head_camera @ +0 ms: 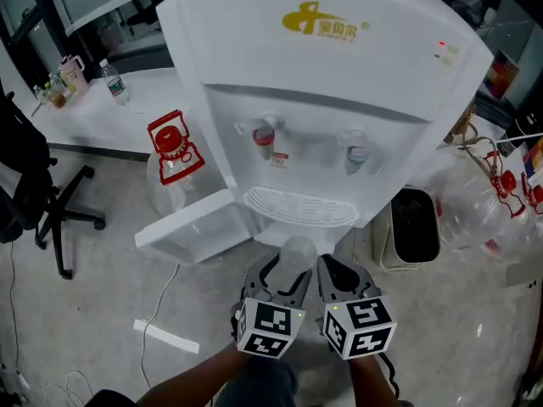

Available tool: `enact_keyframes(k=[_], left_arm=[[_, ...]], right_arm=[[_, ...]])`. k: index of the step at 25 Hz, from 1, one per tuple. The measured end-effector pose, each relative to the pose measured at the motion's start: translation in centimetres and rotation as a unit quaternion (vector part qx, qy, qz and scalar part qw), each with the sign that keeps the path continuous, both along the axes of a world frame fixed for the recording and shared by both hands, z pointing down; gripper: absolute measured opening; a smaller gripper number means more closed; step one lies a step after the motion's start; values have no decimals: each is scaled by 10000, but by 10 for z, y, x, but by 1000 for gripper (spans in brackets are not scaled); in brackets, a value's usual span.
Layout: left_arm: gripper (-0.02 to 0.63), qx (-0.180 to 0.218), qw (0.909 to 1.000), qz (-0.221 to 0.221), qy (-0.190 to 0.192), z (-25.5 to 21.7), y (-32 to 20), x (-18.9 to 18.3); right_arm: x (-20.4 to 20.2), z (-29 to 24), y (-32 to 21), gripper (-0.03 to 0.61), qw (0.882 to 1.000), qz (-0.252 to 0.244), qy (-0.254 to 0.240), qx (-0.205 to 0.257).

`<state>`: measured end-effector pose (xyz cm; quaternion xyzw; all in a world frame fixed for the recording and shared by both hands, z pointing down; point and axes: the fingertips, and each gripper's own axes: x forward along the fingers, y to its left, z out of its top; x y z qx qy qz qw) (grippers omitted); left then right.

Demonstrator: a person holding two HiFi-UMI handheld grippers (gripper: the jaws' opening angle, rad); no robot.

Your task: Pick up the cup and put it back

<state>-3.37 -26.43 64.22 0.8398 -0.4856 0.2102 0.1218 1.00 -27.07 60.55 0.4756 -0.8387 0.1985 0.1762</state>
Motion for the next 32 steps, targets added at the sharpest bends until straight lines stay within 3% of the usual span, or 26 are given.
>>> enact_keyframes(k=[11, 32], left_arm=[[247, 266, 9994, 174, -115, 93, -28, 18], [247, 645, 9979, 75, -36, 213, -113, 39]], right_arm=[[21, 85, -22, 21, 9993, 168, -45, 325], [37, 166, -54, 21, 9976, 268, 106, 628]])
